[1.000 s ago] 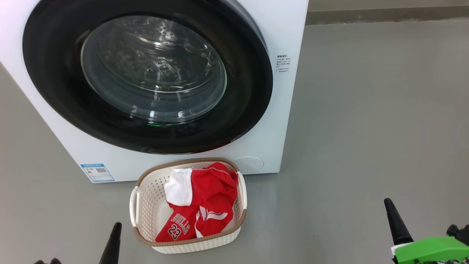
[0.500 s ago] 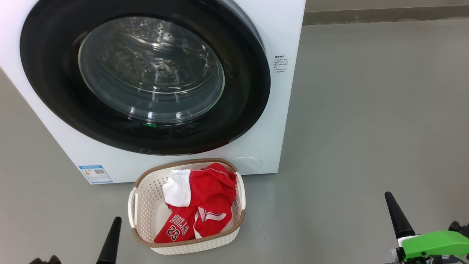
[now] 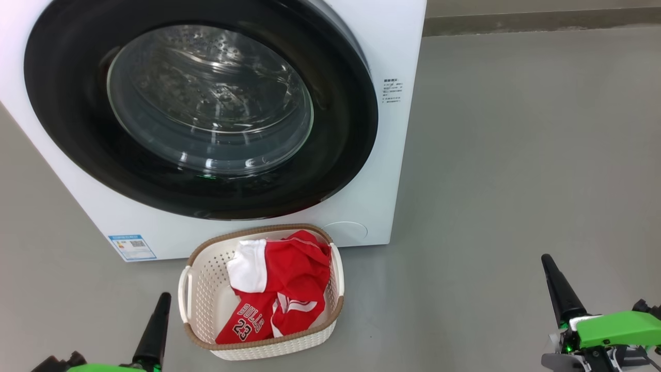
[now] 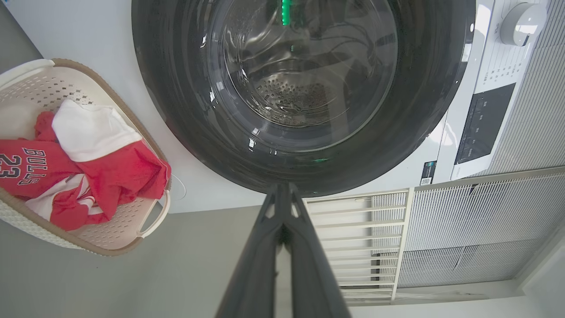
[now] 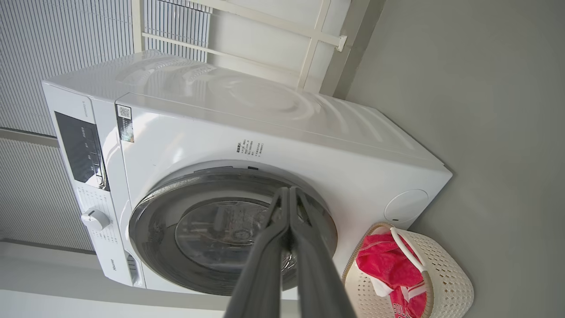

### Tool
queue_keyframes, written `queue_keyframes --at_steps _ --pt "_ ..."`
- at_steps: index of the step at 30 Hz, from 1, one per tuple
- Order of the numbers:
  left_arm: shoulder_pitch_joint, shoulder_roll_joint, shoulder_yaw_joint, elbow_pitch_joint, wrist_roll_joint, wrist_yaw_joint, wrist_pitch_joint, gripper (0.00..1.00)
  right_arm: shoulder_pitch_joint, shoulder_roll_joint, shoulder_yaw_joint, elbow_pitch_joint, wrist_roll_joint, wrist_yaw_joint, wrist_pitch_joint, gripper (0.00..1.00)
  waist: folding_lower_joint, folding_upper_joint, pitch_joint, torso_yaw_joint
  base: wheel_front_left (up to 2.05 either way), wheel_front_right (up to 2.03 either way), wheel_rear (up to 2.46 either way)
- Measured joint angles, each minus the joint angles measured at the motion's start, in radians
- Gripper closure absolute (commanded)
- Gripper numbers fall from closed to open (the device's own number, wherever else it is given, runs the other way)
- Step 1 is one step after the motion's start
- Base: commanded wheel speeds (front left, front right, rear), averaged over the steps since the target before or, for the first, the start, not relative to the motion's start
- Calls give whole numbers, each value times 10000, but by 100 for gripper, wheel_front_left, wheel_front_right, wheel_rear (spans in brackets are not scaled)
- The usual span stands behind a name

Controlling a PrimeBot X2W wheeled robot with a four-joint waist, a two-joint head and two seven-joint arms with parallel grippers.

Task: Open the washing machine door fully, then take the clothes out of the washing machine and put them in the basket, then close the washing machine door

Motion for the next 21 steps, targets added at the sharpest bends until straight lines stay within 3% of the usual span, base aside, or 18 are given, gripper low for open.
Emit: queue_keyframes --at_steps 12,21 --pt "-237 -104 121 21 -1175 0 291 100 -266 -25 -38 -33 1221 -10 341 100 0 0 -14 -60 0 0 0" --pt "-238 -113 150 23 -1244 0 376 100 -343 -35 -46 -46 1363 -10 397 100 0 0 -15 -61 0 0 0"
